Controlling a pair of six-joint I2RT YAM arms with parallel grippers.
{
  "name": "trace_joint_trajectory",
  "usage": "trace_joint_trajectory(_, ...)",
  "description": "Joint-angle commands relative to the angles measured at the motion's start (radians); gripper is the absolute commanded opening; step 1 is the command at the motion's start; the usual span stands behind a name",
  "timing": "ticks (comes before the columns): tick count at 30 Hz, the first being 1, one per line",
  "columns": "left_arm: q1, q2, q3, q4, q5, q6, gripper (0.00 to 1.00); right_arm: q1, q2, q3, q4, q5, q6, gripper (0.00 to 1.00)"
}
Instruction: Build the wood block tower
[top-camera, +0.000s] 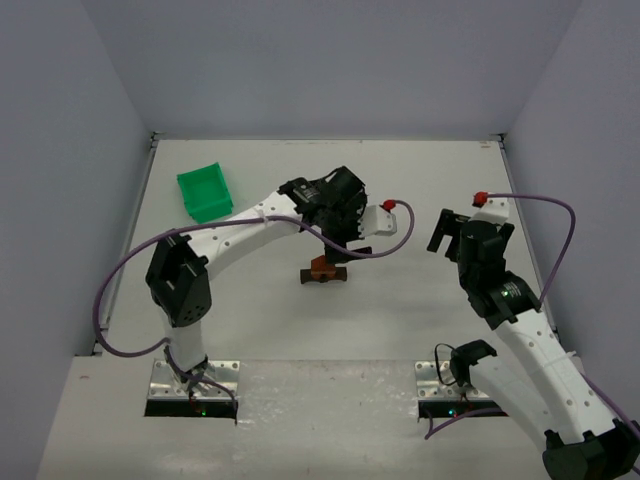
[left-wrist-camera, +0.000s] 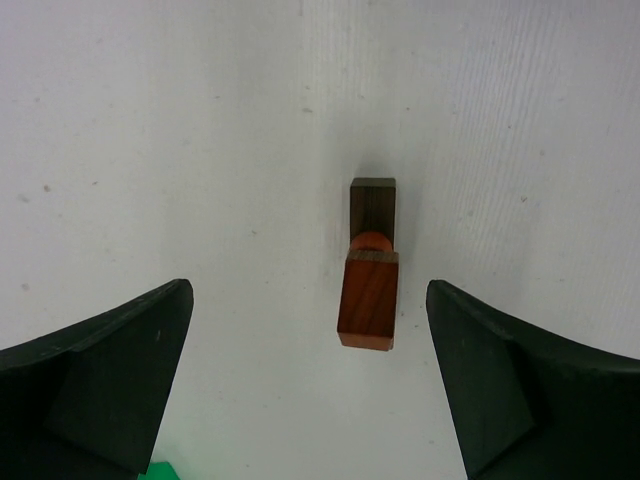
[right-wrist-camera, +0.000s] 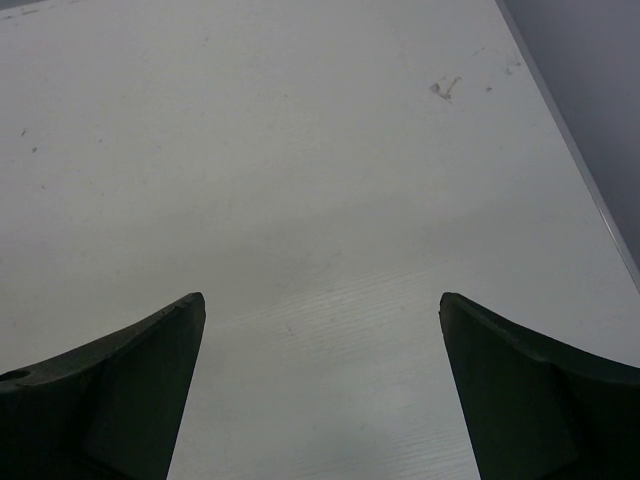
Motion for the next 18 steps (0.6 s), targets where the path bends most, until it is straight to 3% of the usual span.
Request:
trace_joint_trajectory(1,-0.007,-0.14,0.128,0.178,-0.089,-0.177,1.0,-0.001,-0.006,-0.025,0.017,-0.03,0.044,0.99)
trace_joint_trajectory(6,0.011,-0.177,0.274,0.393,-0.298,-0.497,1.0,-0.001,0.023,-0.079,0.015,-0.093,0.097,0.99)
trace_joint_trajectory(10,0.07,-0.234,0.244,0.456,-0.285,-0.735,1.0,-0.001,-0.019,-0.13,0.017,-0.099,0.124,0.99)
trace_joint_trajectory(11,0.096,-0.282,0.177,0.495,-0.282,-0.801,1.0,-0.001,-0.036,-0.137,0.015,-0.092,0.131,0.99)
trace_joint_trajectory(14,0.222,-0.503,-0.248,0.665,-0.389,-1.045,1.0,-0.001,-0.111,-0.19,0.015,-0.099,0.138,0.99)
trace_joint_trajectory(18,0.269,-0.76,-0.556,0.717,-0.633,-1.164,1.0,-0.001,-0.161,-0.225,0.002,-0.103,0.139,0.99)
